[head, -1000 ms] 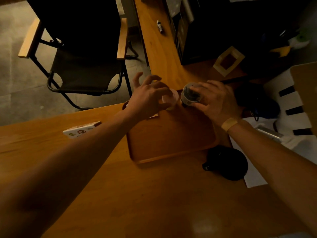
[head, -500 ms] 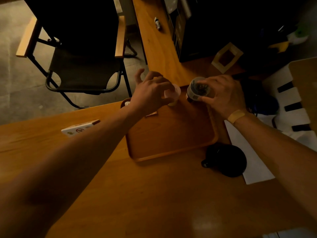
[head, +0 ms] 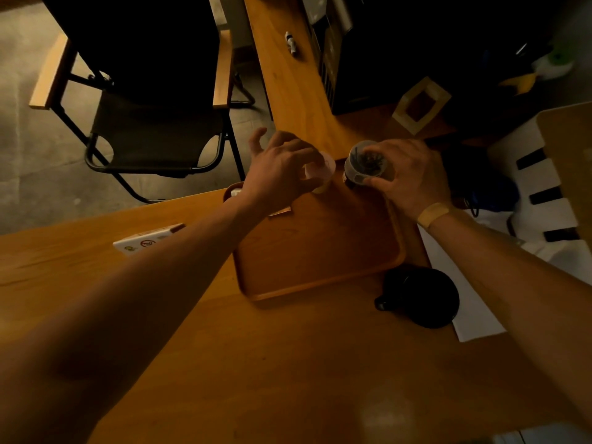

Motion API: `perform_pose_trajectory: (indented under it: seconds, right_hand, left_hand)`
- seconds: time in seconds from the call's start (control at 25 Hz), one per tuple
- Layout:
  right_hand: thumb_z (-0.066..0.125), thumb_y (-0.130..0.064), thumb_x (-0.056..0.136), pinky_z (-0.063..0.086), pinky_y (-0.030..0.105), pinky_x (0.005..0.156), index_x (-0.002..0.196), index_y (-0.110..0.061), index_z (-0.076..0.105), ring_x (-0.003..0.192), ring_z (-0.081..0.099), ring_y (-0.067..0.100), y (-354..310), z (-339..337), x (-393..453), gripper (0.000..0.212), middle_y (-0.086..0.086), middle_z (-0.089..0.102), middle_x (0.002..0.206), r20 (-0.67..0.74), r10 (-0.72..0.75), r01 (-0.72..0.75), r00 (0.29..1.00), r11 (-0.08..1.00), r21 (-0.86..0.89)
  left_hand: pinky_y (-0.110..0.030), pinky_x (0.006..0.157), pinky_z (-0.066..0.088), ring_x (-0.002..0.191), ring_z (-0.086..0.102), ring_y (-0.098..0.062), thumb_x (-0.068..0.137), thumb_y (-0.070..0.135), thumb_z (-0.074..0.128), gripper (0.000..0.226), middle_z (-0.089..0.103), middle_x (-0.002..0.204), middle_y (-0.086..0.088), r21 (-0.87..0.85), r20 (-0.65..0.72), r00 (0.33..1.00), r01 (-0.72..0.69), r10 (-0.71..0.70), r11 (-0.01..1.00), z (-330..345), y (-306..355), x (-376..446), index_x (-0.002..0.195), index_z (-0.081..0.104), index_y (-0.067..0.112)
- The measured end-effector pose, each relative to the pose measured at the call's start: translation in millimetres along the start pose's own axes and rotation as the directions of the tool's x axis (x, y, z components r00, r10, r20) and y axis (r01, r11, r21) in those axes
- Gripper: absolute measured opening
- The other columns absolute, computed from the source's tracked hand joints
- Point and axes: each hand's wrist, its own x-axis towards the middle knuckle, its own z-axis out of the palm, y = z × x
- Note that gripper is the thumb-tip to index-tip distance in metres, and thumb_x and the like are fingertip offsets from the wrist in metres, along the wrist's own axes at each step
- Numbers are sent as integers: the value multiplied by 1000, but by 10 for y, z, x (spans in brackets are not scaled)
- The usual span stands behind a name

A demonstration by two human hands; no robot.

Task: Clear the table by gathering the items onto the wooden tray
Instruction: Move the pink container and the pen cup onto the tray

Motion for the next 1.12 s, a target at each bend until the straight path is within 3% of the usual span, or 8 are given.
perform_pose_trajectory:
  seconds: [0.32, 0.44, 0.52, 0.6, 0.72, 0.8, 0.92, 1.12]
  right_hand:
    - [79, -35, 74, 41, 46, 89, 124, -22, 55, 117, 51, 33, -12, 11, -5, 58, 6, 61, 126, -16, 44, -44, 999, 999, 29]
    - [84, -33, 69, 41, 48, 100, 144, -25, 35, 131, 43, 34, -34, -14, -48, 89, 9, 46, 145, 27, 89, -91, 996, 988, 123]
    - [85, -35, 68, 36, 49, 107, 150, -28, 21, 141, 30, 33, -71, -20, -156, 105, 9, 27, 157, 23, 164, -165, 986, 971, 173]
    - [79, -39, 75, 33, 50, 109, 150, -26, 22, 144, 26, 32, -128, -17, -357, 94, 10, 22, 159, 22, 271, -271, 962, 948, 167]
    - [61, -39, 91, 39, 49, 106, 137, -15, 46, 136, 37, 33, -243, -105, -642, 54, 12, 42, 147, 45, 352, -355, 935, 933, 61]
    - [53, -38, 95, 38, 47, 105, 129, -15, 56, 131, 41, 29, -335, -184, -748, 41, 8, 53, 137, 135, 322, -322, 937, 946, -20]
    - [47, -41, 96, 35, 42, 107, 128, -23, 56, 132, 40, 22, -541, -322, -855, 38, 1, 55, 135, 338, 239, -203, 910, 969, -139]
    - [46, -42, 97, 36, 41, 108, 132, -24, 53, 129, 43, 23, -952, -477, -963, 41, 1, 53, 137, 556, 145, -78, 818, 987, -142]
  left_hand:
    - [-57, 109, 12, 131, 43, -26, 84, 42, 67, 35, 61, 132, 2, -48, -35, 999, 13, -15, 999, 51, -2, -26, 115, 64, 27]
    - [-59, 111, 13, 133, 43, -24, 81, 48, 67, 53, 59, 134, 0, -76, -21, 999, 38, -40, 996, 99, -8, -50, 128, 55, 28]
    - [-57, 112, 15, 134, 41, -25, 77, 54, 67, 72, 52, 141, -4, -172, -6, 989, 144, -147, 975, 155, 21, -157, 139, 43, 27]
    - [-53, 114, 18, 133, 40, -25, 78, 52, 68, 74, 48, 143, -6, -292, -9, 955, 282, -297, 914, 220, 91, -357, 141, 39, 25]
    - [-48, 113, 26, 130, 41, -24, 88, 46, 60, 56, 49, 140, -6, -361, 16, 873, 459, -487, 812, 217, 241, -726, 136, 44, 23]
    - [-50, 108, 35, 129, 43, -24, 92, 44, 54, 49, 48, 140, -6, -361, 55, 845, 513, -531, 779, 169, 321, -961, 135, 46, 23]
    - [-43, 101, 45, 126, 48, -21, 94, 46, 50, 46, 47, 142, -3, -335, 199, 789, 612, -581, 716, 27, 412, -1308, 136, 45, 27]
    - [-26, 76, 52, 93, 60, -6, 96, 39, 51, 30, 61, 118, 2, -410, 518, 659, 750, -545, 519, -299, 408, -1752, 121, 56, 25]
